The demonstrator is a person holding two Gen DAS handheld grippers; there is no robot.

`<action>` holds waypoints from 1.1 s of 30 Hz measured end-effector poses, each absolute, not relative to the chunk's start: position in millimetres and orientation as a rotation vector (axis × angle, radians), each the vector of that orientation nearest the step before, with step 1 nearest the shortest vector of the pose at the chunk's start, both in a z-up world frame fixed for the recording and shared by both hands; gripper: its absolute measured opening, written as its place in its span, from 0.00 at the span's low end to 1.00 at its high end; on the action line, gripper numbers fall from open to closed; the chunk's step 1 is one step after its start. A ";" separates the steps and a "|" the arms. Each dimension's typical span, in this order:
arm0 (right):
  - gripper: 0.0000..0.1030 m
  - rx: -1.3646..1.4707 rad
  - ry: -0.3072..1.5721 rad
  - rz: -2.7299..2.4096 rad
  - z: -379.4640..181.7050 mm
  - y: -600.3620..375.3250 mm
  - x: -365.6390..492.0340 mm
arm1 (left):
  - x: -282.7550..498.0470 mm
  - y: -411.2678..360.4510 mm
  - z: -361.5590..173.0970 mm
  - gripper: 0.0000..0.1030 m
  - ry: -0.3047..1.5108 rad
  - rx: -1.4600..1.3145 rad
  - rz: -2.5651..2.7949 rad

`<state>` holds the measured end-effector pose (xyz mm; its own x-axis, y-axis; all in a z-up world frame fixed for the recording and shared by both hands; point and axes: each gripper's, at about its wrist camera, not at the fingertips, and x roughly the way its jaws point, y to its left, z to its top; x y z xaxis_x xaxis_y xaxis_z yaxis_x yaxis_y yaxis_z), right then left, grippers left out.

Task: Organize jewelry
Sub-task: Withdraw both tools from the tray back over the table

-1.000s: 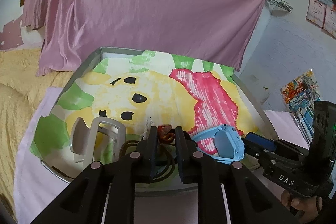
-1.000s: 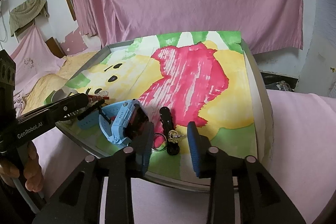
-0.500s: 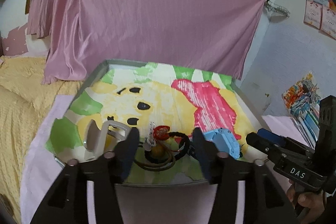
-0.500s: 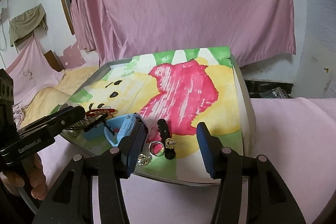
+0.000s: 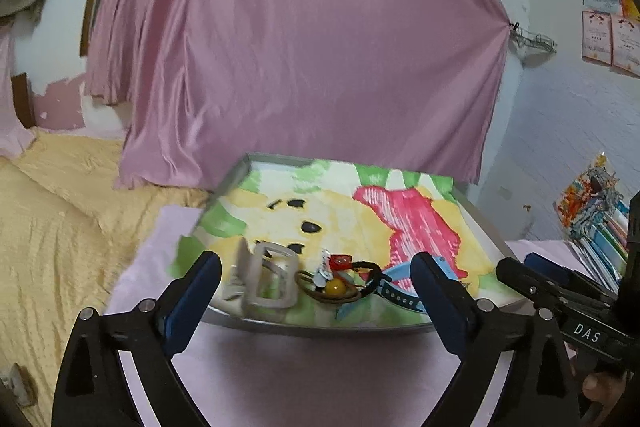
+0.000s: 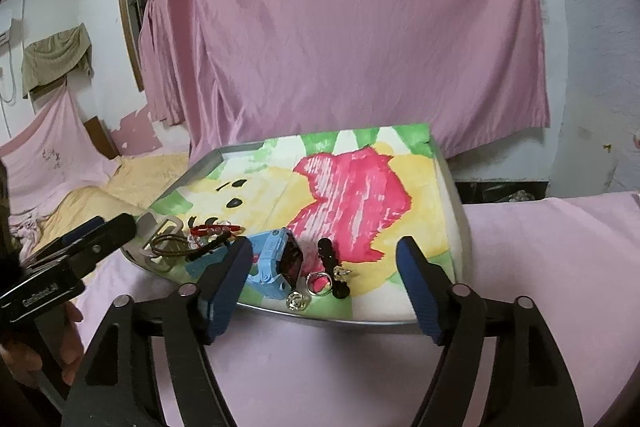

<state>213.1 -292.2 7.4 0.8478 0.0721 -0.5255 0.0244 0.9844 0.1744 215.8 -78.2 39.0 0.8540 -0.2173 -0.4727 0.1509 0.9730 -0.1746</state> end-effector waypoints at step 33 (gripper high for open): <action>0.96 0.100 0.295 -0.004 46.9 -249.5 66.6 | 95.4 -33.2 57.2 0.99 0.327 -0.103 -0.149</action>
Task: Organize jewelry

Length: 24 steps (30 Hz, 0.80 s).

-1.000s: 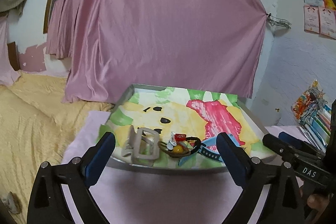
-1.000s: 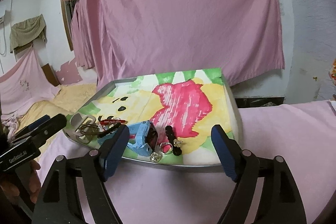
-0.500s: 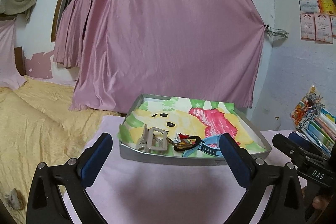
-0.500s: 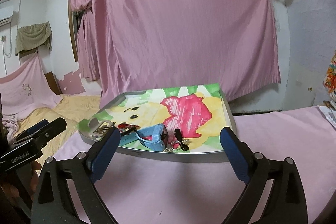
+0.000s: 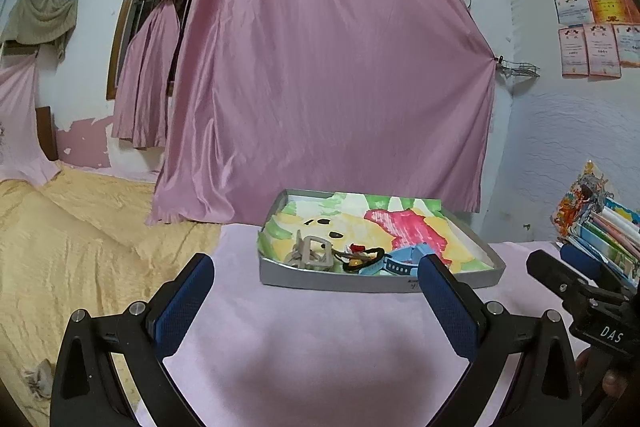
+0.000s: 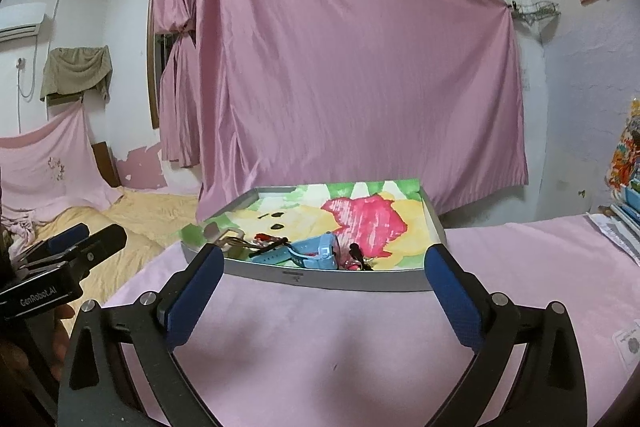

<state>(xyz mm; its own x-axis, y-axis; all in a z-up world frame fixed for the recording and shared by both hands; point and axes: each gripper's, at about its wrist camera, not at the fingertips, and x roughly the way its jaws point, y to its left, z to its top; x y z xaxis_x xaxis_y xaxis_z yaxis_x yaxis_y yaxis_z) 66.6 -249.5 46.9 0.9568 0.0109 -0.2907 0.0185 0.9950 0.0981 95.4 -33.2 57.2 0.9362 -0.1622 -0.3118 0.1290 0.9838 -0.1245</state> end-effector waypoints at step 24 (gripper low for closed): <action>0.96 0.086 0.233 -0.040 34.9 -228.1 -22.6 | 17.9 -6.9 34.3 0.99 0.274 -0.113 -0.115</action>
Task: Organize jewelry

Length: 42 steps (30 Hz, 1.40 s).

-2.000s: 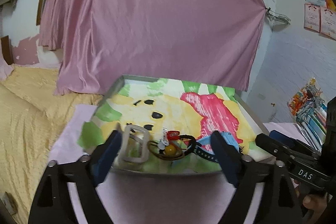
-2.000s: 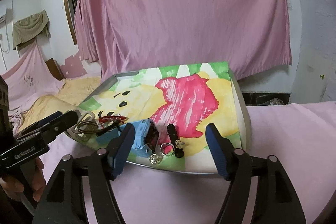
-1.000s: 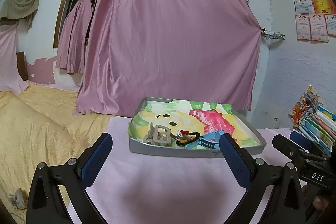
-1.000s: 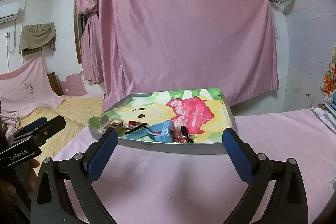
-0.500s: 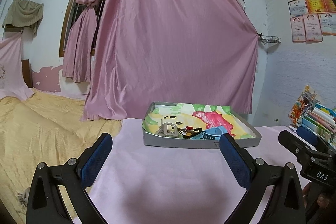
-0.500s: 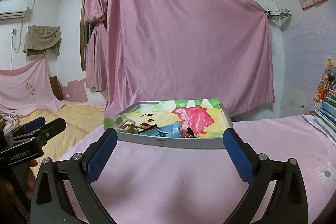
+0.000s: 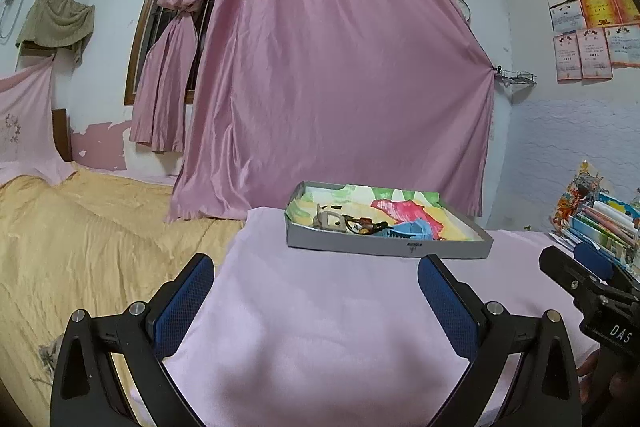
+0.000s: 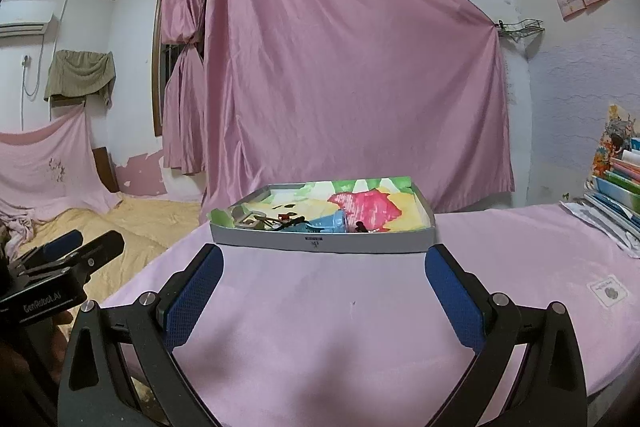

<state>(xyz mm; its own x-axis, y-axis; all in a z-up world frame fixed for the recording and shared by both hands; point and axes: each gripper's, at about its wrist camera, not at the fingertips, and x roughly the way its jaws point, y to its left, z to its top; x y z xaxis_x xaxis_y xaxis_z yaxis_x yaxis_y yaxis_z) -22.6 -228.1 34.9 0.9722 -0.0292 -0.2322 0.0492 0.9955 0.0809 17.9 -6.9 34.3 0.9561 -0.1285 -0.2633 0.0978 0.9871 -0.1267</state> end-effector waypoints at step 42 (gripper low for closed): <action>0.96 0.085 0.251 -0.039 28.6 -229.1 -23.5 | 11.3 -4.8 23.4 0.99 0.272 -0.104 -0.101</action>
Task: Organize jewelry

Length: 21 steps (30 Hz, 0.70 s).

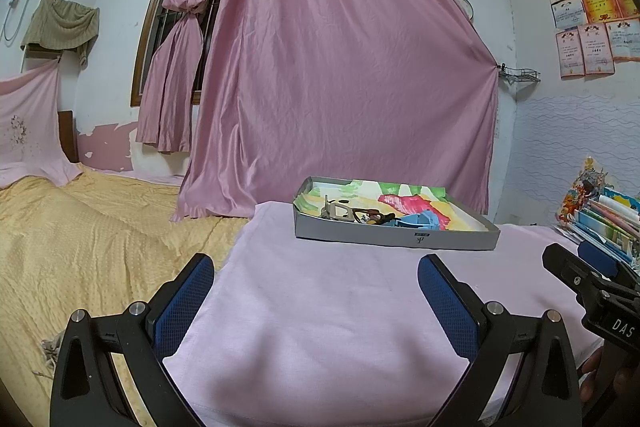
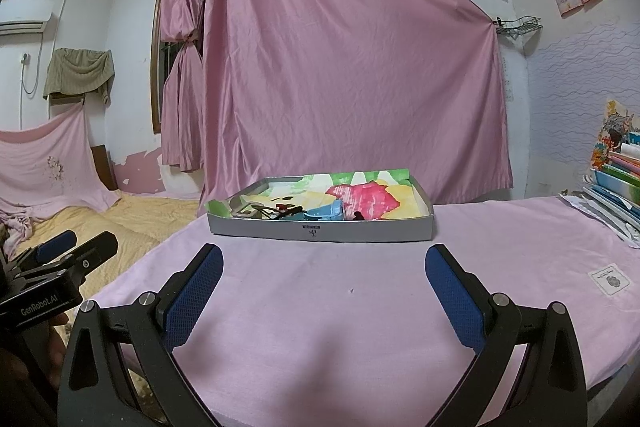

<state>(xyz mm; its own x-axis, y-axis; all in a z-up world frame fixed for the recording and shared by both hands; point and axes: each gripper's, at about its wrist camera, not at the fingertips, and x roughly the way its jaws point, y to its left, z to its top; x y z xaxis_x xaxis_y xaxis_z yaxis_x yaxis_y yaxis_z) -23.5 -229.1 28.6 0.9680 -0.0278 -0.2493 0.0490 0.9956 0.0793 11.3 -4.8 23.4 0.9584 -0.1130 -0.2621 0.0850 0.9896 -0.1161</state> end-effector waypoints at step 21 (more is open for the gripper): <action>0.97 0.085 0.248 -0.037 28.4 -227.1 -22.3 | 11.1 -4.3 22.9 0.99 0.274 -0.102 -0.102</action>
